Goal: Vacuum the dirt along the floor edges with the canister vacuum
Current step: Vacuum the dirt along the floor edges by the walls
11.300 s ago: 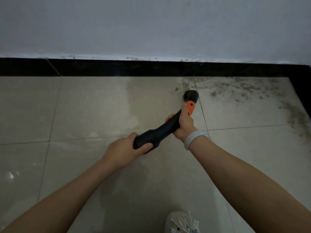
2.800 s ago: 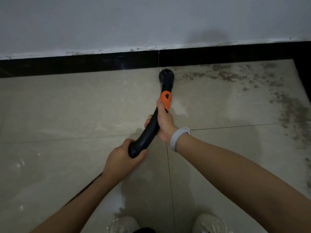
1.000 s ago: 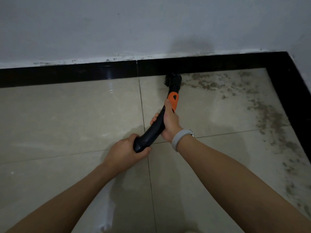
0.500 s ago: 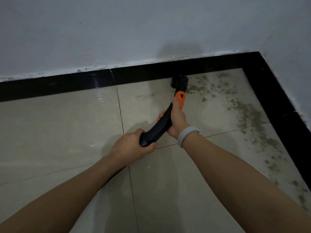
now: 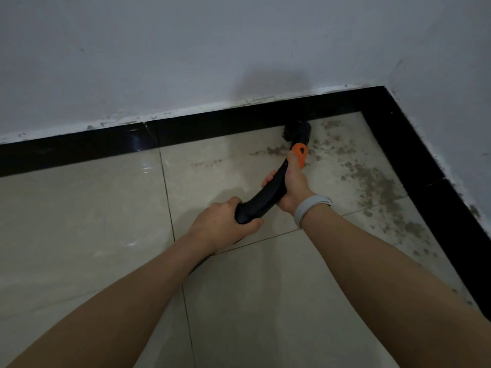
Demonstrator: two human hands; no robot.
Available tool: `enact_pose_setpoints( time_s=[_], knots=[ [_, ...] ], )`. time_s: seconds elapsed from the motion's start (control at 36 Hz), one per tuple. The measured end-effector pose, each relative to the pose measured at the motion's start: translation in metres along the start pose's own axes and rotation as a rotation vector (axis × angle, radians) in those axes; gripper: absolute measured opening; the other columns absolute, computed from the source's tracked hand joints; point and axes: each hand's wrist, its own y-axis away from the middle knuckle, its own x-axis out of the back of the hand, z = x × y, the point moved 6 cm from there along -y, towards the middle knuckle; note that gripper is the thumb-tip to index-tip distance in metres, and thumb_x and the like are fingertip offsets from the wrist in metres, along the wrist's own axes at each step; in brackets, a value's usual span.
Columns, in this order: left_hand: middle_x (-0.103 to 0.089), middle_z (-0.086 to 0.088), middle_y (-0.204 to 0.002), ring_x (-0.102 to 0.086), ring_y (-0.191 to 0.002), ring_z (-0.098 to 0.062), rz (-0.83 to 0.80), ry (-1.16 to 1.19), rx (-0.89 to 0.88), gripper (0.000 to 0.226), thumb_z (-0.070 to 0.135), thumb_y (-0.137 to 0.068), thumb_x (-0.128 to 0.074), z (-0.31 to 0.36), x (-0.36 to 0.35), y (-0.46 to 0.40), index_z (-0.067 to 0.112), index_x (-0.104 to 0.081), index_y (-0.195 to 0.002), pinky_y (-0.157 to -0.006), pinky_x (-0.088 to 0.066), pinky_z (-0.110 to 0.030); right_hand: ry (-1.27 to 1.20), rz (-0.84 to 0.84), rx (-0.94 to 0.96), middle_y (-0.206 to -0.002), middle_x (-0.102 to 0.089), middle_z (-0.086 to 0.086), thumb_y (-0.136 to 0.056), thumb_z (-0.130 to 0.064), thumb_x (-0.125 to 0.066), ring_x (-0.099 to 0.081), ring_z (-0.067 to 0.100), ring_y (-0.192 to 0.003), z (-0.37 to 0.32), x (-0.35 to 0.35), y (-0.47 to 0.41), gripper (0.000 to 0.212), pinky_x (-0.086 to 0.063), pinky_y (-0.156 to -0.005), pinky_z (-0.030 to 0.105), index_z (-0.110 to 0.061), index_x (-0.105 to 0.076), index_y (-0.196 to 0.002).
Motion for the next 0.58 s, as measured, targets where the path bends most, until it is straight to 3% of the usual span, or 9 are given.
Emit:
enact_pose_setpoints(
  time_s=[0.31,0.42,0.58],
  knots=[
    [-0.064,0.002,-0.085,-0.062,-0.075,-0.016,0.032,0.035,0.015,0.043,0.057,-0.081,-0.062,-0.005,0.005,0.019,0.021,-0.056,-0.103,-0.066,-0.053,-0.030,-0.025,-0.003,-0.022,-0.056,-0.049,0.004,-0.092,-0.045,-0.060,-0.049,0.017,-0.042,0.006,-0.005,0.019,0.040,-0.050,-0.049,0.027,-0.011,-0.048,-0.109],
    [-0.064,0.005,-0.077,-0.062,-0.066,-0.011,0.054,0.098,0.025,0.034,0.053,-0.080,-0.064,-0.025,0.017,0.048,0.025,-0.056,-0.099,-0.058,-0.050,-0.028,-0.026,-0.038,-0.047,-0.057,-0.049,0.005,-0.092,-0.043,-0.061,-0.050,0.018,-0.043,0.031,-0.021,0.043,0.039,-0.051,-0.050,0.028,-0.012,-0.047,-0.111],
    [-0.067,0.006,-0.079,-0.062,-0.068,-0.006,0.158,0.224,0.096,0.028,0.045,-0.078,-0.070,-0.070,0.041,0.100,0.026,-0.061,-0.095,-0.061,-0.049,-0.026,0.085,-0.093,-0.035,-0.065,-0.051,0.008,-0.093,-0.039,-0.060,-0.052,0.020,-0.049,0.067,-0.063,0.084,0.034,-0.051,-0.054,0.033,-0.011,-0.048,-0.105]
  ],
)
